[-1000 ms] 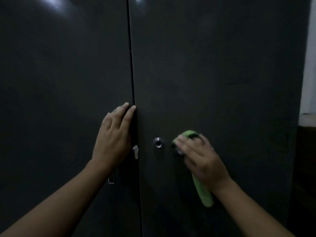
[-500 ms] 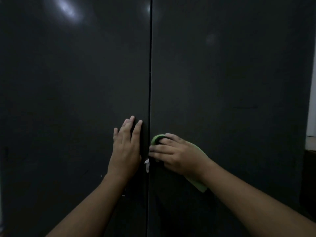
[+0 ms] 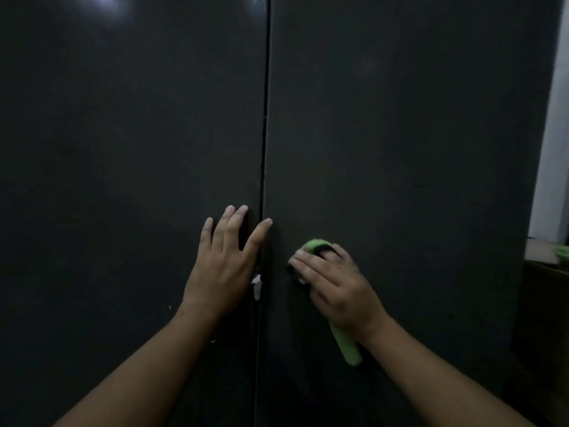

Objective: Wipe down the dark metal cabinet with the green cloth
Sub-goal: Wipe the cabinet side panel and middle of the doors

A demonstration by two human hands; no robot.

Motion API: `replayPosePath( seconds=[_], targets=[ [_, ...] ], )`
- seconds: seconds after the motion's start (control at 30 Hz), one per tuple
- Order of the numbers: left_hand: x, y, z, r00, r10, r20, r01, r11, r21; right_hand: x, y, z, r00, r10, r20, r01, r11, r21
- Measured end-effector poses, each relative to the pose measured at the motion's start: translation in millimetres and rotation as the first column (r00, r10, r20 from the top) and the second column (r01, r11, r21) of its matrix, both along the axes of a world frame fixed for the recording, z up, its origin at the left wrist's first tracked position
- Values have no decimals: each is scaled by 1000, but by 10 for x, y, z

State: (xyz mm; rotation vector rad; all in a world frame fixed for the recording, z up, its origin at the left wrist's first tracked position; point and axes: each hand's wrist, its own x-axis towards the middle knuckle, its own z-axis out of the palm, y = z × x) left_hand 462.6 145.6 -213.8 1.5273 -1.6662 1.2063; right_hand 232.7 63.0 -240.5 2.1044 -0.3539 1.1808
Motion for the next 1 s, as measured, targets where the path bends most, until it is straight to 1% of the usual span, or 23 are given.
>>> replayPosePath(
  seconds=[0.07,0.23,0.3,0.37,0.4,0.43,0.5,0.57,0.6,0.63,0.67,0.7,0.73,0.8,0.87,0.9,0.93,1.0],
  targets=[
    [-12,12,12,1000,19,17,-19,1000,9,-176,-25,-290,1000,-5,-12,5,1000,6],
    [-55,48,-72,999,44,-22,-43,999,14,-667,-102,-989,981,-65,-182,77,995,58],
    [-115,83,-257,1000,13,-12,-13,1000,6,-871,-126,-1159,964,-100,-246,115,992,49],
    [-231,96,-480,999,-45,-21,45,999,23,-1076,-172,-1271,963,-146,-227,154,988,16],
    [-320,92,-577,995,-96,-29,97,995,29,-1168,-205,-1345,970,-173,-170,179,984,20],
    [-424,80,-667,988,-154,-29,154,988,28,-1237,-230,-1449,976,-201,-78,206,977,55],
    [-626,10,-848,965,-261,22,260,965,30,-1289,-252,-1728,951,-258,172,227,956,184],
    [-774,-114,-1050,942,-329,60,326,943,62,-1171,-244,-2021,855,-313,412,187,929,319],
    [-817,-180,-1162,939,-339,59,334,939,82,-1066,-224,-2147,797,-331,505,148,918,369],
    [-841,-237,-1272,941,-333,56,327,940,100,-956,-209,-2267,752,-333,569,105,913,395],
    [-846,-283,-1362,945,-321,62,314,944,103,-864,-188,-2356,732,-321,601,68,912,404],
    [-847,-319,-1441,947,-315,64,309,947,87,-793,-153,-2432,732,-309,608,48,913,406],
    [-825,-354,-1459,948,-309,78,306,950,56,-732,-128,-2464,762,-290,579,48,917,395],
    [-856,-438,-1563,947,-313,73,311,950,32,-738,-84,-2700,860,-250,446,64,918,392],
    [-832,-431,-1542,948,-309,72,312,950,-24,-725,-22,-2849,957,-144,252,43,929,369],
    [-840,-442,-1548,949,-306,76,309,950,-34,-722,-14,-2946,986,-91,139,32,925,379],
    [-844,-463,-1561,948,-306,86,310,950,-34,-714,-10,-3061,999,-44,27,30,919,393],
    [-815,-494,-1579,946,-305,106,310,950,-39,-710,-10,-3288,985,7,-170,62,914,401]
  ],
)
